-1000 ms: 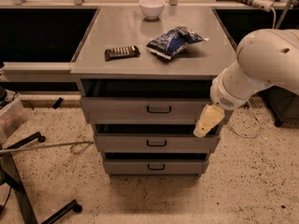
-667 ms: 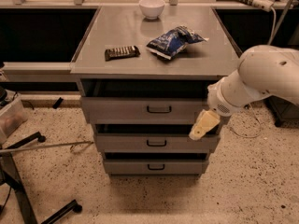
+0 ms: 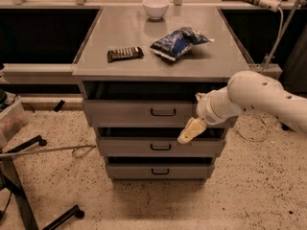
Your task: Open top drawer
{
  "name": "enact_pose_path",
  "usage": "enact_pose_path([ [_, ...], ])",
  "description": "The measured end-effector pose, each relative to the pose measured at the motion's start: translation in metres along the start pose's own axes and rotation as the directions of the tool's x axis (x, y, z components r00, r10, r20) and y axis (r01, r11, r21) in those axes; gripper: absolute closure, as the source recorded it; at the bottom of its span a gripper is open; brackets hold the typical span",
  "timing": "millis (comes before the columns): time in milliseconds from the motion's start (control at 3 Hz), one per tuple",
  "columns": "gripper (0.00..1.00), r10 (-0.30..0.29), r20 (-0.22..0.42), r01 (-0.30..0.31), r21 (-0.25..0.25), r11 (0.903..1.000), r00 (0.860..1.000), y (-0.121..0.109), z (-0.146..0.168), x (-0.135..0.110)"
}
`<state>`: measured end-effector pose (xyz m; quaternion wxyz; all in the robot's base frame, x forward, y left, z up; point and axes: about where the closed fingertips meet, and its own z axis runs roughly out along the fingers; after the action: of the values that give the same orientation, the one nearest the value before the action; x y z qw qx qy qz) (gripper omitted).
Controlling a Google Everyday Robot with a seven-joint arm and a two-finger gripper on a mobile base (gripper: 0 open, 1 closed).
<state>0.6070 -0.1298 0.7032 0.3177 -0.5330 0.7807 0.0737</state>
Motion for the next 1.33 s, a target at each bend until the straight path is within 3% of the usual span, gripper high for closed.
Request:
enact_pose_path([
  [333,0.0,0.001,0.001,-0.001,0.0,1.0,1.0,0.0,0.001,0.0],
  [1000,0.0,0.002,0.014,-0.003,0.017,0.9999,1.0,-0.022,0.035,-0.004],
  [1333,0.0,-0.014,-0.02,0.014,-0.034,0.9993,1.0,-0.019,0.046,-0.001],
])
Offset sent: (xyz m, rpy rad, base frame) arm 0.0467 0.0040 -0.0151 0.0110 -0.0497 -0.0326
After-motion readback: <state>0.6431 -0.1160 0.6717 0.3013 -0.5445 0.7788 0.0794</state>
